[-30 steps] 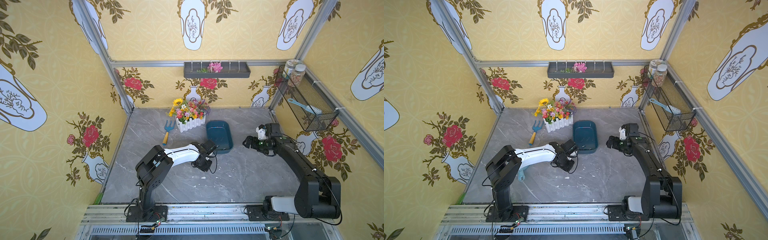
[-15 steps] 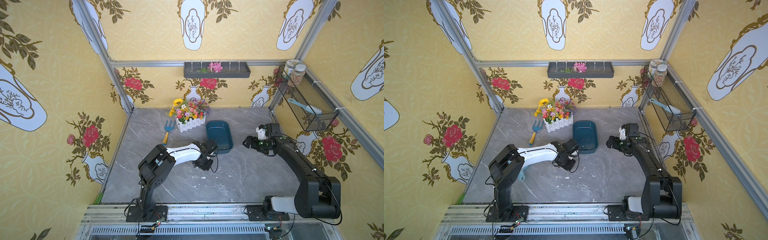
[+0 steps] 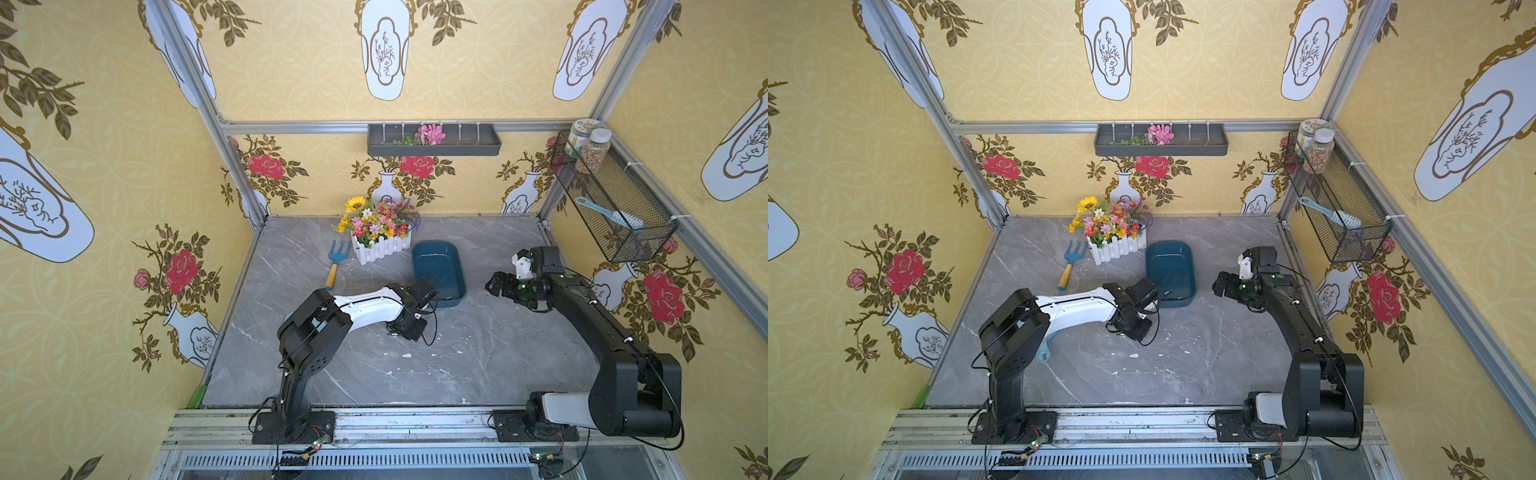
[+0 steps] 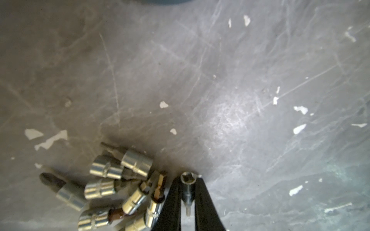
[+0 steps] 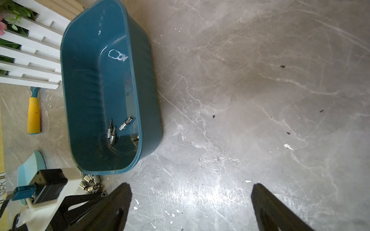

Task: Put the bit on the desktop into the storage box
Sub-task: Pick up the screwdriver bit from the center of the board, then place the screwdriver bit in the storage box.

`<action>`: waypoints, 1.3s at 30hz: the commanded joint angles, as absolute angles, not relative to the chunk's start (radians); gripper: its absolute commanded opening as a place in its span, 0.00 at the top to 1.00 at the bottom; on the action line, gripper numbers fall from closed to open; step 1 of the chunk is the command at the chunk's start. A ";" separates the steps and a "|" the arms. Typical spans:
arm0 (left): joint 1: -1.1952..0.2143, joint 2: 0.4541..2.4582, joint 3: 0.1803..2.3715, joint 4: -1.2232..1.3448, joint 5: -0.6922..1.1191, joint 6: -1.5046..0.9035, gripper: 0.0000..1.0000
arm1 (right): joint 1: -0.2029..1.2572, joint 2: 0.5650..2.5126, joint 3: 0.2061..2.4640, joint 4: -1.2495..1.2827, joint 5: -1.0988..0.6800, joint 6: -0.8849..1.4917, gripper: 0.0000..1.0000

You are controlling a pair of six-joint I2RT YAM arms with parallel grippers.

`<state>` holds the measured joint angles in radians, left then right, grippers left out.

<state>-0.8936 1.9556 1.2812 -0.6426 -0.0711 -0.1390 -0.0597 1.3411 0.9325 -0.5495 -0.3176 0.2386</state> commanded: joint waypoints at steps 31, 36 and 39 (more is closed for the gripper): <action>-0.892 1.895 1.500 -0.689 -0.057 0.001 0.90 | -0.060 1.338 0.935 -0.531 -0.333 0.234 0.03; -0.876 1.960 1.639 -0.719 -0.079 0.051 0.90 | -0.059 1.333 0.933 -0.528 -0.334 0.235 0.03; -0.863 2.004 1.728 -0.732 -0.082 0.079 0.90 | -0.060 1.333 0.933 -0.528 -0.336 0.235 0.03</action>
